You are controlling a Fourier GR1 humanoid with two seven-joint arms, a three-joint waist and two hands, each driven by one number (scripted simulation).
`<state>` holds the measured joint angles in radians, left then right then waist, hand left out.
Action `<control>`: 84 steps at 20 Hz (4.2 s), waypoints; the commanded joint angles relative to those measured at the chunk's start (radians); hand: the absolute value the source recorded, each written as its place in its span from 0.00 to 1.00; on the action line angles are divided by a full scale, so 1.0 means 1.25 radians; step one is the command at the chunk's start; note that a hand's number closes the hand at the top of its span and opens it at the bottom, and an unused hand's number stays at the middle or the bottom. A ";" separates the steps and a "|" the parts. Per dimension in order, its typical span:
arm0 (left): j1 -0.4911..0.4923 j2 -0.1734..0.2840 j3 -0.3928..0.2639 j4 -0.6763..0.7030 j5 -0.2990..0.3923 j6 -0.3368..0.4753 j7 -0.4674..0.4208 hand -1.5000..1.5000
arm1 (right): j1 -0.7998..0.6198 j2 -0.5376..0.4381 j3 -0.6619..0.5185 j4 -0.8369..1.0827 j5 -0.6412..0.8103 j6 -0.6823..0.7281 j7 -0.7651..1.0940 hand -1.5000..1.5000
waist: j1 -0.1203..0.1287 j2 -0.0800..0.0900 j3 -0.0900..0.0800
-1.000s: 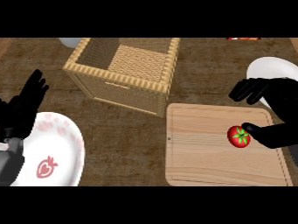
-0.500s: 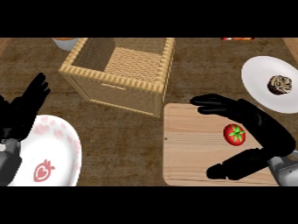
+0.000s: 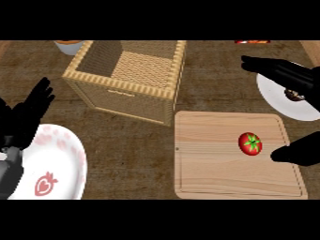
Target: Pick the tomato from the cutting board and place it in the basket
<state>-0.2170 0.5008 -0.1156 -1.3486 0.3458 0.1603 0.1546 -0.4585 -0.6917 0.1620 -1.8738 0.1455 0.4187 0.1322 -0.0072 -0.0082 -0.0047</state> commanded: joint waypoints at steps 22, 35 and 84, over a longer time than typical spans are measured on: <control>0.014 -0.043 0.040 -0.047 -0.044 -0.015 0.037 0.50 | 0.015 -0.164 -0.297 0.210 -0.215 0.426 -0.045 0.00 | 0.002 0.005 0.004; -0.032 -0.085 0.054 0.022 -0.106 -0.043 0.013 0.50 | 0.153 0.069 -0.184 0.252 0.153 0.199 -0.326 0.00 | 0.010 0.009 0.004; 0.005 -0.164 0.213 -0.009 -0.214 -0.175 0.036 0.50 | 0.168 0.230 -0.088 0.579 0.559 -0.029 -0.602 0.00 | 0.007 0.007 0.004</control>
<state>-0.2145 0.2832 0.1264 -1.3810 0.0810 -0.0295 0.2197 -0.2504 -0.4167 0.0468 -1.2047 0.7988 0.4387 -0.5723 0.0014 0.0000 0.0000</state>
